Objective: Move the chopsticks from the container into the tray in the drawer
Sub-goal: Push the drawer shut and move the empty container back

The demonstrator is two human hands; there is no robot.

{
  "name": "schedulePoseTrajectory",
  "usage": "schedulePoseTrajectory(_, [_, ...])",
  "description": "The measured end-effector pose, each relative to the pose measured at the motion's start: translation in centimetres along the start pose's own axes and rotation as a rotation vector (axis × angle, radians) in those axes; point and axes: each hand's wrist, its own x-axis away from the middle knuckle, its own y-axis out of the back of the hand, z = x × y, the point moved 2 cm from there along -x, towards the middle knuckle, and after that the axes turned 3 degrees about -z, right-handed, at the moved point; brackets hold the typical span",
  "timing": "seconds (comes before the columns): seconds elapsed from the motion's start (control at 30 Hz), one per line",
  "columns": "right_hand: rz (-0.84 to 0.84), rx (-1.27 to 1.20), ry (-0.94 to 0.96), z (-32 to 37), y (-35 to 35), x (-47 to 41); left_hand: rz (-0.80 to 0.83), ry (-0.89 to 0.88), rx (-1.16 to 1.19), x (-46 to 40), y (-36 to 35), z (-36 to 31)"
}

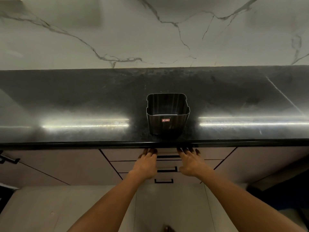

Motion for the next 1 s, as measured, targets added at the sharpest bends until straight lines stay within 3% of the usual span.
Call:
schedulePoseTrajectory(0.1, [-0.002, -0.139, 0.006, 0.4, 0.9, 1.5, -0.110, -0.060, 0.098, 1.7, 0.5, -0.2])
schedulePoseTrajectory(0.23, [-0.475, -0.403, 0.000, 1.2, 4.8, 3.6, -0.576, -0.133, 0.222, 4.0, 3.1, -0.1])
schedulePoseTrajectory(0.37, [-0.747, -0.969, -0.171, 1.8, 9.4, 4.0, -0.802, 0.039, 0.626, 4.0, 7.3, -0.1])
schedulePoseTrajectory(0.43, [-0.734, -1.240, -0.221, 2.5, 11.1, 3.3, -0.746, 0.132, 0.940, 3.4, 9.1, -0.4])
schedulePoseTrajectory(0.5, [-0.612, -1.387, -0.200, 3.2, 12.0, 2.6, -0.643, 0.119, 1.137, 2.6, 10.2, -1.1])
schedulePoseTrajectory(0.63, [-0.447, -1.445, -0.111, 3.9, 12.5, 0.0, -0.536, -0.003, 1.236, -0.1, 12.1, -2.1])
schedulePoseTrajectory(1.0, [-0.433, -1.461, -0.017, -0.8, 24.6, -18.2, -0.586, -0.049, 1.236, -18.8, 24.6, 0.2])
